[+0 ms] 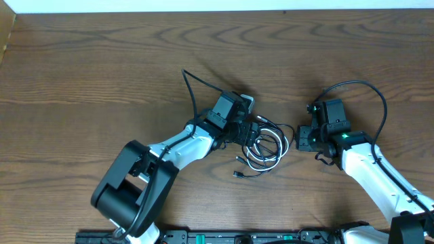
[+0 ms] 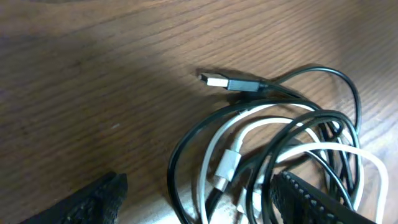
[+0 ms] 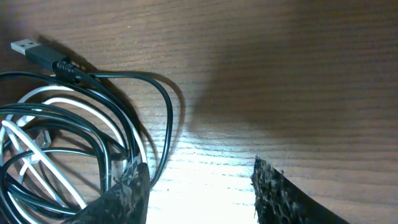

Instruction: Untangle cables

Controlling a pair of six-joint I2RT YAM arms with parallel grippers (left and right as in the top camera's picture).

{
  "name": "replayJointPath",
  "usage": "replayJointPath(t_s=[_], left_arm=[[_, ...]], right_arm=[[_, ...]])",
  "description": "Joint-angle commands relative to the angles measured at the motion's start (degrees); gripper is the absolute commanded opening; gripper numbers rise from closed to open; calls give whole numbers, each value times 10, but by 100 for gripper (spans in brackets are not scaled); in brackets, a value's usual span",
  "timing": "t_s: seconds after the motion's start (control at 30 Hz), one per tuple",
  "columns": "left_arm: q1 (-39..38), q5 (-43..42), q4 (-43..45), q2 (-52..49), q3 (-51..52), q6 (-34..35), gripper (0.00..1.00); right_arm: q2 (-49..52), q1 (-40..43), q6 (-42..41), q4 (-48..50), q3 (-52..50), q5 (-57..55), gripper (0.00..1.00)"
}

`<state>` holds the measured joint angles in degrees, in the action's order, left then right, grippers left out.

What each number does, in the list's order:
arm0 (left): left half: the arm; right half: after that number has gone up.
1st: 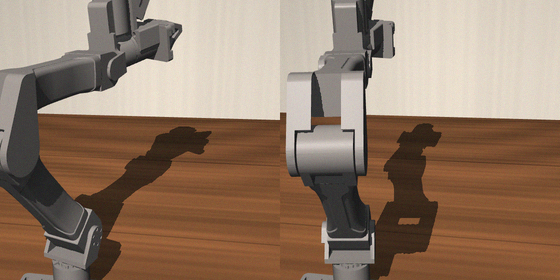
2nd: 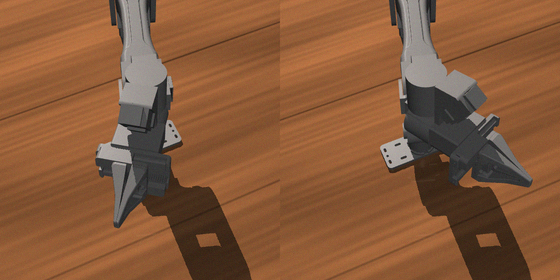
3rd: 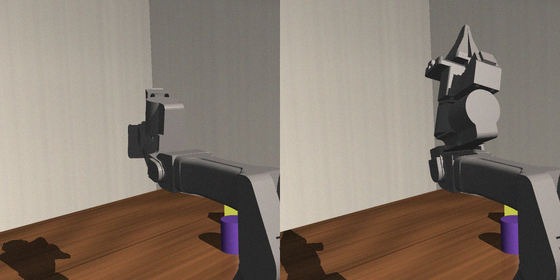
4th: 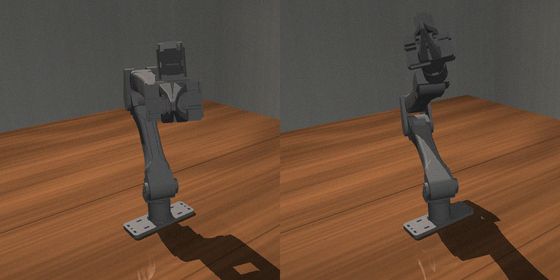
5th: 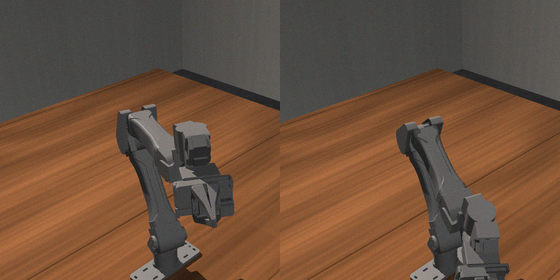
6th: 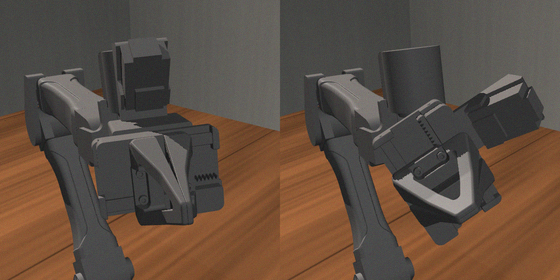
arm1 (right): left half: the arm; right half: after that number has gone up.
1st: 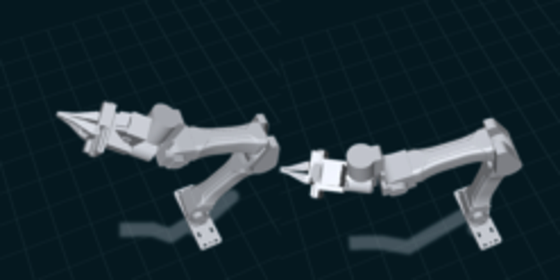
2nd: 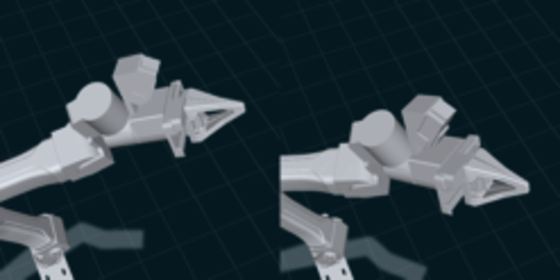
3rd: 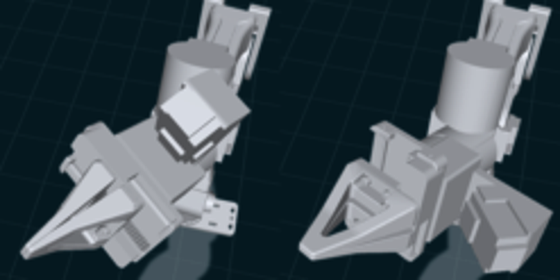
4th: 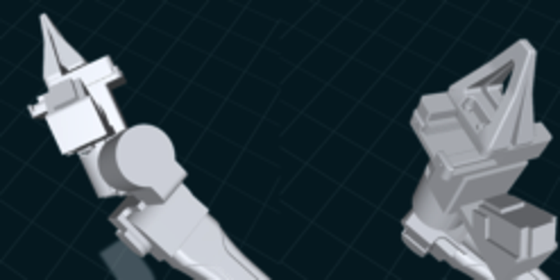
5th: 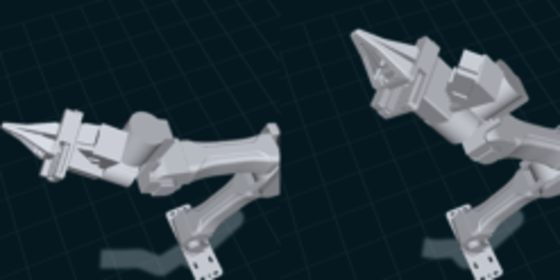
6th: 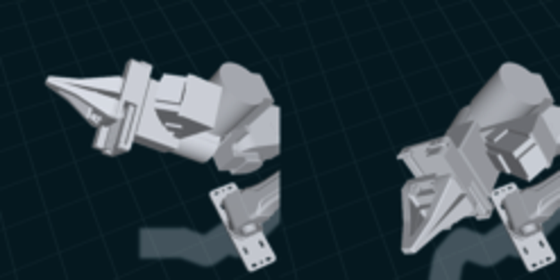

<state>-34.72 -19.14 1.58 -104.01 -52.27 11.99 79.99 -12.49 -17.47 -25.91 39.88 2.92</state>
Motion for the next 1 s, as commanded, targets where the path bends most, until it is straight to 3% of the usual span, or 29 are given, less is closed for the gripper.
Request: replayJointPath(t_s=[0.0, 0.17, 0.3, 0.77, 0.97], left_arm=[[-7, 8, 5, -16, -3, -3, 78], [-28, 8, 12, -32, -3, -3, 77], [-48, 8, 30, -33, -3, -3, 71], [-64, 8, 47, -18, -3, -3, 8], [-58, 7, 37, 37, -3, -3, 8]], right_arm=[[-2, 2, -9, -1, -2, -9, 50], [-2, 2, -9, -1, -2, -9, 50], [-2, 2, -9, -1, -2, -9, 50], [-2, 2, -9, -5, -2, -9, 50], [-2, 2, -9, -7, -2, -9, 51]])
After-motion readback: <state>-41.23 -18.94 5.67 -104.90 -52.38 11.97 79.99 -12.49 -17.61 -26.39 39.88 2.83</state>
